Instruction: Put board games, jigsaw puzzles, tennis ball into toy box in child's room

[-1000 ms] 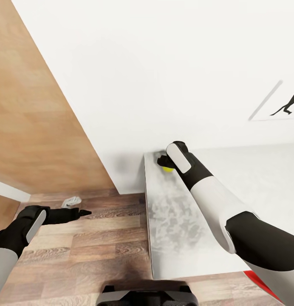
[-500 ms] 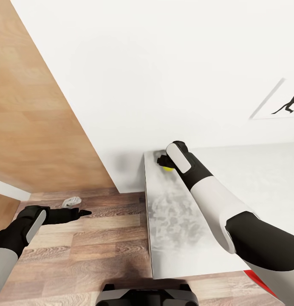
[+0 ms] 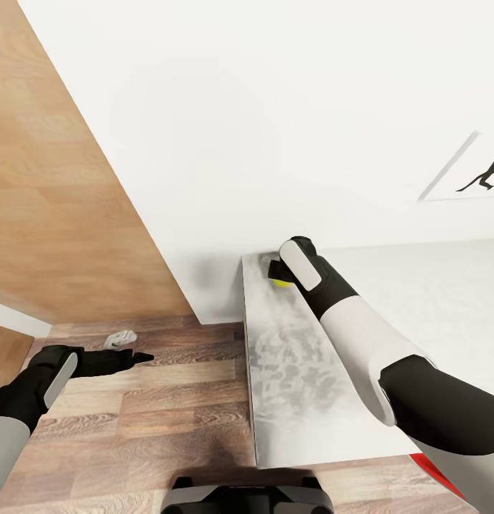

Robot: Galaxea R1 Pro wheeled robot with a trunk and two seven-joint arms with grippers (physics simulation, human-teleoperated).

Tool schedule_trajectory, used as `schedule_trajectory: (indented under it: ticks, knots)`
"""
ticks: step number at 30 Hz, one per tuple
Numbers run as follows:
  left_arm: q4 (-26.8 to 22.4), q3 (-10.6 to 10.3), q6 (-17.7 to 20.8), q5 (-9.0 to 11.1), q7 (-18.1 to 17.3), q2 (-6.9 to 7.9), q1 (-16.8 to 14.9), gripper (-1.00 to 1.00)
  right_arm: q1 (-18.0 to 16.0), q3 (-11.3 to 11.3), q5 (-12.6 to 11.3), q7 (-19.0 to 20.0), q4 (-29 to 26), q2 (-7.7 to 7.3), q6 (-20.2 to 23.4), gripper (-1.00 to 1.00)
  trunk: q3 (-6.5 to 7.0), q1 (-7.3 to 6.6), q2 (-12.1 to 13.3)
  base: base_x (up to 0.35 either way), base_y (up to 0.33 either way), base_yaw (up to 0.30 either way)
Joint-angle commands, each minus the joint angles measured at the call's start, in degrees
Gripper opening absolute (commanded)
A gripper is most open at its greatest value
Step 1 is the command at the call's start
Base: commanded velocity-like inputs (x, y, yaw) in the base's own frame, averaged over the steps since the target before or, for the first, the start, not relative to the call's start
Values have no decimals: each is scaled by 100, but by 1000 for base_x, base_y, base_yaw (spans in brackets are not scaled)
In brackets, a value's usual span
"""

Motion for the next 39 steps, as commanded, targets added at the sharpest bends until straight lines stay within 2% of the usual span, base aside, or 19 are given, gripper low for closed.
schedule_trajectory:
  ticks: [1, 13, 15, 19, 23, 27, 32, 34, 35, 36, 39]
  knots:
    - [-4, -15, 30, 24, 2, 6, -3, 100, -6, 19, -60, -61, -5, -3, 1, -100, -8, 3, -10, 0, 0, 0]
    - [-4, -14, 30, 22, -6, 6, -3, 100, 12, 3, -68, -63, -116, -15, -16, -100, 51, 3, -10, 0, 0, 0]
    - [-4, -15, 30, 19, -10, 6, -3, 100, 31, -4, -72, -62, -355, -22, -9, -100, 69, 3, -10, 0, 0, 0]
    - [-4, -15, 30, 20, -15, 11, -3, 100, 269, -9, -127, -61, -1387, -90, 122, -100, 106, 3, -10, 0, 0, 0]
    - [-4, -15, 30, 22, -15, 14, -3, 100, 668, -126, -136, -55, -2139, -105, 386, -100, 143, 3, -10, 0, 0, 0]
    - [-4, -15, 27, 24, -22, 14, -3, 100, 1184, -504, -146, -37, -2945, -110, 625, -100, 180, 3, -10, 0, 0, 0]
    - [-4, -15, 24, 24, -35, 20, -3, 100, 1876, -872, -190, 4, -3942, -109, 984, -100, 227, 3, -10, 0, 0, 0]
    - [-4, -15, 23, 24, -38, 22, -3, 100, 2159, -941, -289, 7, -4311, -112, 1074, -100, 246, 3, -10, 0, 0, -22]
    - [-4, -15, 22, 24, -49, 23, -3, 100, 2482, -1021, -465, 8, -4668, -118, 1163, -100, 255, 3, -10, 0, 0, -67]
    - [-4, -15, 24, 24, -51, 23, -3, 100, 2598, -1059, -535, 9, -4763, -119, 1197, -100, 264, 3, -10, 0, 0, -75]
    - [-4, -15, 22, 25, -57, 22, -3, 100, 3290, -1384, -938, 22, -5040, -120, 1321, -100, 292, 3, -10, -43, 0, -93]
